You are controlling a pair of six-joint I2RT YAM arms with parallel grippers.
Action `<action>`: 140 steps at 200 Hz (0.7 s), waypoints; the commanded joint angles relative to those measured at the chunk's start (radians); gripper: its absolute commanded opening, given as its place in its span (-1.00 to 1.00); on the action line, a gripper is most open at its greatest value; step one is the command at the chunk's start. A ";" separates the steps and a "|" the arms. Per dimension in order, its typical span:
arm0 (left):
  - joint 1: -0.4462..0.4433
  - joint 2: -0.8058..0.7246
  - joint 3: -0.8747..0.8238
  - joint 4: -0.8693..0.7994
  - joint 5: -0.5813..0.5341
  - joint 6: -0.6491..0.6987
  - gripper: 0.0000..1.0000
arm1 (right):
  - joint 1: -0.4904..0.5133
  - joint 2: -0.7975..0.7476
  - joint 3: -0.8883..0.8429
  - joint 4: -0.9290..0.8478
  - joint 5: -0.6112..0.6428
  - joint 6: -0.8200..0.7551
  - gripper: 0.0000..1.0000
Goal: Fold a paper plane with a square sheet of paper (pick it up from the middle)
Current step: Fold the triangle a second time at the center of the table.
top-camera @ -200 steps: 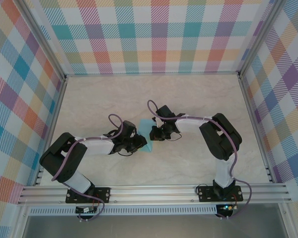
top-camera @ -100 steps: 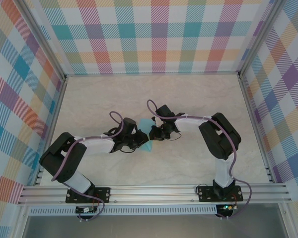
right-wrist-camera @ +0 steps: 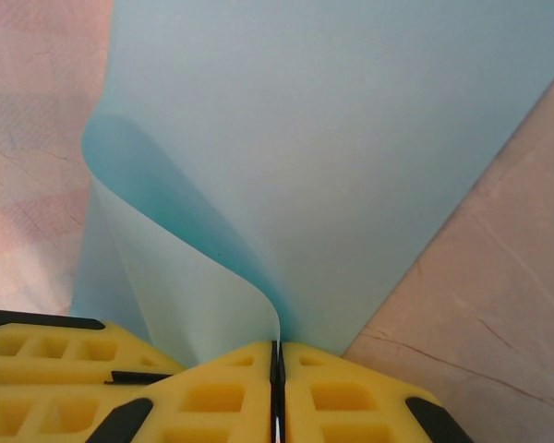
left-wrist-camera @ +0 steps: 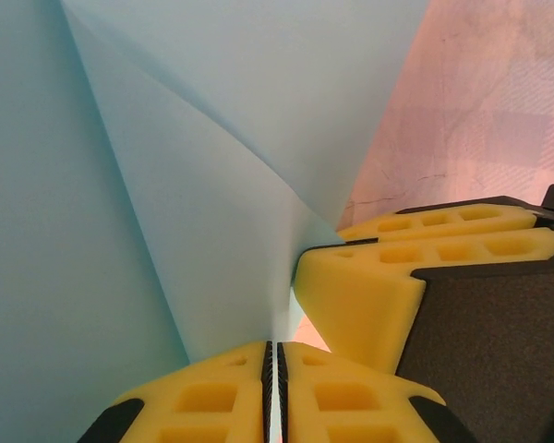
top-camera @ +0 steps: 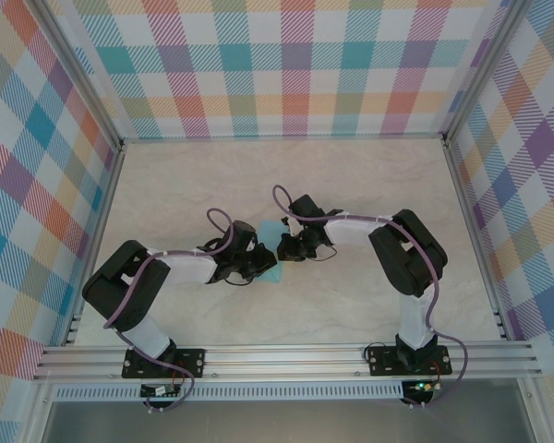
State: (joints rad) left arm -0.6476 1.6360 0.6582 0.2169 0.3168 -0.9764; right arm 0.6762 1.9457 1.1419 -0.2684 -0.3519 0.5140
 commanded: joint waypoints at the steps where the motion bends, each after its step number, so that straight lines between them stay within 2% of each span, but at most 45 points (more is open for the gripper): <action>1: -0.013 0.019 0.024 0.016 0.008 0.007 -0.74 | 0.002 0.057 0.018 -0.056 0.048 -0.013 -0.80; 86: -0.014 0.033 0.023 -0.009 -0.011 0.004 -0.75 | 0.002 0.067 0.033 -0.068 0.044 -0.005 -0.79; 140: -0.013 0.031 0.012 -0.038 -0.042 -0.009 -0.80 | 0.002 0.041 0.057 -0.083 0.039 0.009 -0.70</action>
State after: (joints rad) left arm -0.6479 1.6569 0.6651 0.2085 0.3046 -0.9775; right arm 0.6762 1.9621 1.1786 -0.3161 -0.3519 0.5159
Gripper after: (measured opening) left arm 0.108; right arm 0.138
